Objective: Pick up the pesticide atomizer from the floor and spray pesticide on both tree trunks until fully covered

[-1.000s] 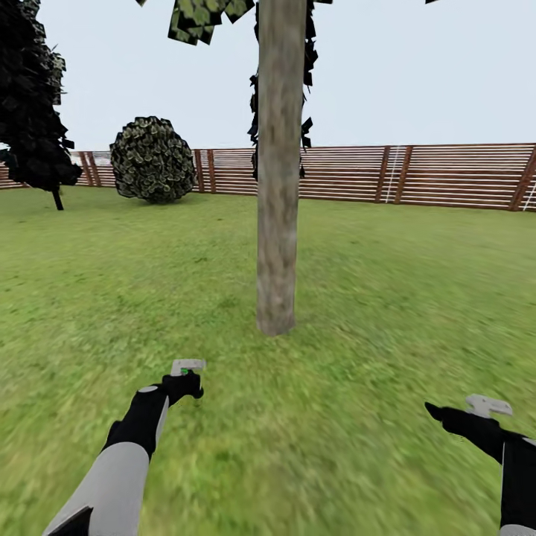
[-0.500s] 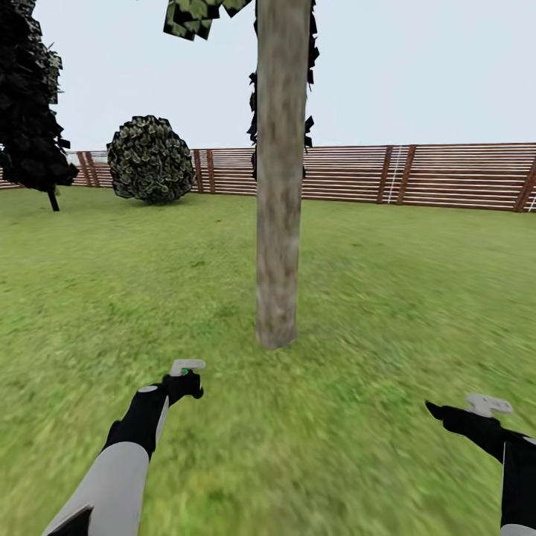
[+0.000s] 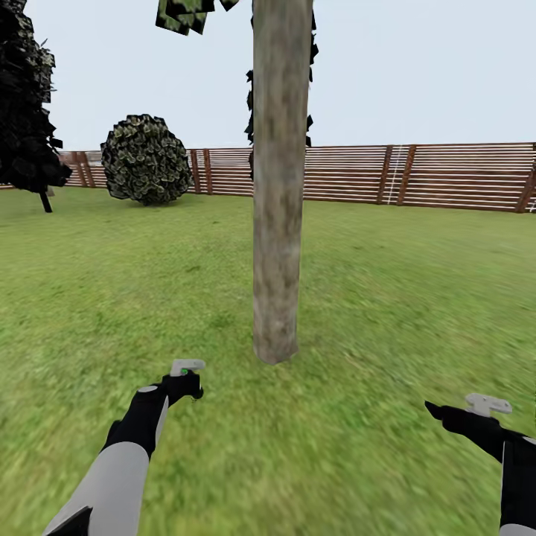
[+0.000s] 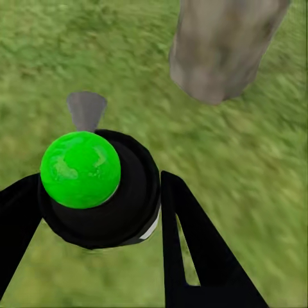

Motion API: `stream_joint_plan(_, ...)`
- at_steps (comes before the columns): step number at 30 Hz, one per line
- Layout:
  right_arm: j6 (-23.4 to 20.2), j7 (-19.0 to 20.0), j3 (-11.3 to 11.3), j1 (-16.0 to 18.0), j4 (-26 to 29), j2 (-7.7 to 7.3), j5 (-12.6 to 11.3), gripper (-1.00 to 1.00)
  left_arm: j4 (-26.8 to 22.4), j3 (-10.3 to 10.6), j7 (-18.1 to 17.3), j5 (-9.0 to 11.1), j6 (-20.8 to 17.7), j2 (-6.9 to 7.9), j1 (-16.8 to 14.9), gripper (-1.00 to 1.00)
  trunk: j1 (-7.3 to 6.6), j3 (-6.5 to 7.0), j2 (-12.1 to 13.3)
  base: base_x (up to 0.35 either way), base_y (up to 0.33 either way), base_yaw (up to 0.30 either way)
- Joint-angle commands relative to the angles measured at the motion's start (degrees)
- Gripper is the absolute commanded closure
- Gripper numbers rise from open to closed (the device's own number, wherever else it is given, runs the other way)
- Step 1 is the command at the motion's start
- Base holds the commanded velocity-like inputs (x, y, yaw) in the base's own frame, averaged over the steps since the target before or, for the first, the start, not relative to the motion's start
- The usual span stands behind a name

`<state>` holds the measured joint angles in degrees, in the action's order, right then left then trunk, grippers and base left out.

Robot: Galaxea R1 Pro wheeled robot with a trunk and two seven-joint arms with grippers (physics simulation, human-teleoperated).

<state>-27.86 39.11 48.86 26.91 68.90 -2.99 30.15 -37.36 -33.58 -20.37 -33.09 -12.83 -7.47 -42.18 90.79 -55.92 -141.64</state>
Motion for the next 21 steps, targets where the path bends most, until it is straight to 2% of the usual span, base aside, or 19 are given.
stream_joint_plan(1, 0.0, 0.0, 0.0, 0.0, 0.0, 0.00, 0.0, -1.00, 0.0, 0.0, 0.0, 0.0, 0.0, 0.00, 0.0, 1.00, 0.00, 0.00, 0.0, 0.332, 0.000, -0.217)
stream_joint_plan(8, 0.0, 0.0, 0.0, 0.0, 0.0, 0.00, 0.0, -1.00, 0.6, 0.3, -0.1, -0.1, -0.5, -0.01, 0.0, 1.00, 0.00, 0.00, 0.0, 0.332, 0.000, -0.274)
stream_joint_plan(9, 0.0, 0.0, 0.0, 0.0, 0.0, 0.00, 0.0, -1.00, 1.3, 1.4, -0.1, -0.1, -1.6, 0.03, 0.0, 1.00, 0.00, 0.00, 0.0, 0.332, 0.000, -0.276)
stream_joint_plan(10, 0.0, 0.0, 0.0, 0.0, 0.0, -0.01, 0.0, -1.00, 1.9, 3.3, -0.1, -0.2, -3.5, 0.10, 0.0, 1.00, 0.00, 0.00, 0.0, 0.332, 0.000, -0.239)
stream_joint_plan(14, 0.0, 0.0, 0.0, 0.0, 0.0, -0.03, 0.0, -1.00, 2.4, 12.8, -0.1, -0.2, -13.5, 0.34, 0.0, 1.00, 0.00, 0.00, 0.0, 0.319, 0.000, -0.103)
stream_joint_plan(16, 0.0, 0.0, 0.0, 0.0, 0.0, -0.06, 0.0, -1.00, 2.4, 16.6, -0.1, -0.2, -17.7, 0.56, 0.0, 1.00, 0.00, 0.00, 0.0, 0.266, 0.000, -0.025)
stream_joint_plan(18, 0.0, 0.0, 0.0, 0.0, 0.0, -0.08, 0.0, -1.00, 2.4, 18.6, -0.1, -0.2, -21.3, 0.62, 0.0, 1.00, 0.00, 0.00, 0.0, 0.224, 0.000, -0.010)
stream_joint_plan(21, 0.0, 0.0, 0.0, 0.0, 0.1, -0.08, 0.0, -1.00, 2.3, 19.8, -0.1, -0.2, -26.4, 0.68, 0.0, 1.00, 0.00, 0.00, 0.0, 0.151, 0.000, -0.025)
